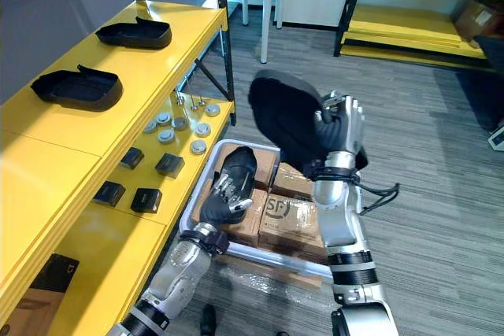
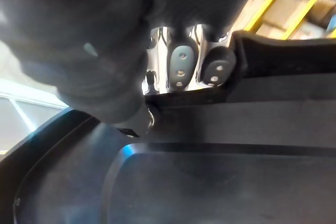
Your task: Walk over and take plastic housings, then place them on the shelf
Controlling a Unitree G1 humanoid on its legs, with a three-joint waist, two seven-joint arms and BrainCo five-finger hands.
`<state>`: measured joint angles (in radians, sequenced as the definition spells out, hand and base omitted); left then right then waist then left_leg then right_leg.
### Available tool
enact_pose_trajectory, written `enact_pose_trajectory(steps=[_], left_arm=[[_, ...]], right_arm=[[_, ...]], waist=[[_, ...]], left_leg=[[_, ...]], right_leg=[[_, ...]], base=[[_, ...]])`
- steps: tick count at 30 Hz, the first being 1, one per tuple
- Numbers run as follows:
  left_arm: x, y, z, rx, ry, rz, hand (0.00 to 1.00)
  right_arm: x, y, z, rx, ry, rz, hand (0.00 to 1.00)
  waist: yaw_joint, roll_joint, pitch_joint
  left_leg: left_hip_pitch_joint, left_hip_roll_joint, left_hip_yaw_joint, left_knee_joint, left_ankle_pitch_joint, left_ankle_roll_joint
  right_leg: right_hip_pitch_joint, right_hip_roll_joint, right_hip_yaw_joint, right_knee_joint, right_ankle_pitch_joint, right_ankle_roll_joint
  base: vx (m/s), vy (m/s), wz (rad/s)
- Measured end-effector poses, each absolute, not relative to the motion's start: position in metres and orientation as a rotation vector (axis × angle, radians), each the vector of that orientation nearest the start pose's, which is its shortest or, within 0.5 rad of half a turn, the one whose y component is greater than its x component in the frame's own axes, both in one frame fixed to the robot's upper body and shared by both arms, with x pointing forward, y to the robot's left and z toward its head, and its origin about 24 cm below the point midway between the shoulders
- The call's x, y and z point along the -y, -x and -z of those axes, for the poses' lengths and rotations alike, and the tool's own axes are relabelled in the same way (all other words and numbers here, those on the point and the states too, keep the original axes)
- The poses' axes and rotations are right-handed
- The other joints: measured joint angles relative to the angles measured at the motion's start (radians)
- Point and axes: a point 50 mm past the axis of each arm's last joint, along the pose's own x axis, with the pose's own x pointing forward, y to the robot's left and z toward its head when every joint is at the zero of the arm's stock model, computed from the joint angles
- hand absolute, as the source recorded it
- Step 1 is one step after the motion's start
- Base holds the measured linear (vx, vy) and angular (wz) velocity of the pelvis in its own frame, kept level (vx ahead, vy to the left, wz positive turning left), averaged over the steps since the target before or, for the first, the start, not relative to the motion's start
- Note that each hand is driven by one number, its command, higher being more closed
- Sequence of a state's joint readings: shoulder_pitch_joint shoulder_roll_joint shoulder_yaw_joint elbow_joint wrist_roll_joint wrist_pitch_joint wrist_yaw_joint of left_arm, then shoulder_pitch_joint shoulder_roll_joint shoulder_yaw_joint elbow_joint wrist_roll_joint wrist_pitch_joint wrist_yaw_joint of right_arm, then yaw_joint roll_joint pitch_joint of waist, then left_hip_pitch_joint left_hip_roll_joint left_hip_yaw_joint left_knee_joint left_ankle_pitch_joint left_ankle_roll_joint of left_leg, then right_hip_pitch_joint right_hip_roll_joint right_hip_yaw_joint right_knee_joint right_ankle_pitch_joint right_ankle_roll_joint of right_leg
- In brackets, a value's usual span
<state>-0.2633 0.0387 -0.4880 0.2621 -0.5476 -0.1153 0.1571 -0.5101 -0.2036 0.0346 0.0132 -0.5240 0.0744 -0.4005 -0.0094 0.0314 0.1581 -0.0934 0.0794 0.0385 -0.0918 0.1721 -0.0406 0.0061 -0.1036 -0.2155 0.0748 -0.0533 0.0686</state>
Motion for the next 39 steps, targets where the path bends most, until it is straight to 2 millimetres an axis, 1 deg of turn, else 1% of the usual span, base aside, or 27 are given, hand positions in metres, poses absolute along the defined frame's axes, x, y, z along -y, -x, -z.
enact_pose_trajectory(steps=[1,3,6,10,12,18,19,21,24,25,27,33,39], left_arm=[[-0.038,-0.275,-0.043,-0.087,0.38,0.335,0.0],[-0.036,-0.274,-0.036,-0.121,0.372,0.321,0.0],[-0.029,-0.276,-0.031,-0.15,0.348,0.317,0.0],[-0.023,-0.277,-0.032,-0.159,0.348,0.296,0.0],[-0.021,-0.279,-0.035,-0.154,0.356,0.267,0.0],[-0.026,-0.283,-0.037,-0.156,0.358,0.099,0.0],[-0.027,-0.283,-0.037,-0.156,0.357,0.089,0.0],[-0.032,-0.289,-0.041,-0.13,0.34,0.004,0.0],[-0.04,-0.296,-0.05,-0.093,0.356,-0.109,0.0],[-0.042,-0.297,-0.052,-0.085,0.356,-0.134,0.0],[-0.052,-0.3,-0.055,-0.061,0.352,-0.227,0.0],[-0.066,-0.303,-0.059,-0.026,0.315,-0.374,0.0],[-0.072,-0.304,-0.057,-0.007,0.223,-0.437,0.0]], right_arm=[[0.153,-0.32,-0.19,0.581,0.613,0.393,1.0],[0.134,-0.319,-0.186,0.591,0.581,0.334,1.0],[0.117,-0.317,-0.184,0.602,0.552,0.284,1.0],[0.102,-0.315,-0.181,0.61,0.522,0.24,1.0],[0.092,-0.312,-0.178,0.606,0.473,0.204,1.0],[0.065,-0.302,-0.167,0.621,0.43,0.116,1.0],[0.064,-0.301,-0.167,0.622,0.427,0.113,1.0],[0.055,-0.297,-0.166,0.642,0.409,0.087,1.0],[0.043,-0.292,-0.165,0.672,0.367,0.047,1.0],[0.042,-0.291,-0.165,0.673,0.356,0.043,1.0],[0.035,-0.289,-0.16,0.667,0.339,0.012,1.0],[0.025,-0.281,-0.15,0.65,0.304,-0.033,1.0],[0.023,-0.28,-0.149,0.636,0.277,-0.039,1.0]], waist=[[0.0,-0.002,-0.004],[0.0,-0.009,-0.021],[-0.001,-0.02,-0.036],[-0.001,-0.028,-0.044],[-0.001,-0.033,-0.048],[-0.002,-0.046,-0.063],[-0.002,-0.047,-0.064],[-0.003,-0.054,-0.069],[-0.005,-0.057,-0.073],[-0.006,-0.058,-0.073],[-0.01,-0.065,-0.078],[-0.013,-0.08,-0.088],[-0.012,-0.087,-0.092]], left_leg=[[0.0,0.001,0.003,0.0,0.001,0.0],[0.0,0.007,0.012,0.0,0.004,-0.003],[0.001,0.011,0.012,0.0,0.01,-0.008],[0.01,0.012,0.013,-0.001,0.01,-0.009],[0.01,0.013,0.013,-0.001,0.011,-0.009],[0.011,0.017,0.012,-0.001,0.017,-0.013],[0.011,0.017,0.012,-0.001,0.017,-0.014],[0.013,0.024,0.013,-0.001,0.02,-0.019],[0.016,0.034,0.017,-0.001,0.023,-0.023],[0.016,0.037,0.018,-0.001,0.022,-0.024],[0.016,0.045,0.022,-0.001,0.023,-0.025],[0.013,0.051,0.04,-0.002,0.021,-0.03],[0.012,0.051,0.039,-0.002,0.022,-0.028]], right_leg=[[0.0,0.002,0.003,-0.004,0.004,0.0],[0.007,0.009,0.012,-0.031,0.022,-0.002],[0.018,0.015,0.012,-0.056,0.037,-0.004],[0.03,0.017,0.014,-0.066,0.043,-0.003],[0.03,0.017,0.014,-0.066,0.044,-0.003],[0.032,0.022,0.014,-0.069,0.047,-0.007],[0.033,0.023,0.014,-0.069,0.047,-0.007],[0.034,0.029,0.015,-0.07,0.05,-0.012],[0.033,0.038,0.018,-0.071,0.054,-0.018],[0.033,0.04,0.019,-0.071,0.055,-0.019],[0.03,0.047,0.025,-0.074,0.06,-0.025],[0.031,0.053,0.04,-0.101,0.077,-0.028],[0.03,0.053,0.039,-0.101,0.077,-0.028]], base=[[-0.1,0.022,-0.13],[-0.05,0.007,-0.13],[-0.04,-0.002,-0.03],[-0.01,-0.001,0.0],[0.0,0.0,0.0],[0.0,0.0,0.0],[0.0,0.0,0.0],[-0.02,-0.008,-0.02],[-0.04,-0.014,-0.06],[-0.05,-0.012,-0.08],[-0.06,-0.013,-0.09],[-0.02,0.004,-0.09],[0.0,0.0,0.0]])
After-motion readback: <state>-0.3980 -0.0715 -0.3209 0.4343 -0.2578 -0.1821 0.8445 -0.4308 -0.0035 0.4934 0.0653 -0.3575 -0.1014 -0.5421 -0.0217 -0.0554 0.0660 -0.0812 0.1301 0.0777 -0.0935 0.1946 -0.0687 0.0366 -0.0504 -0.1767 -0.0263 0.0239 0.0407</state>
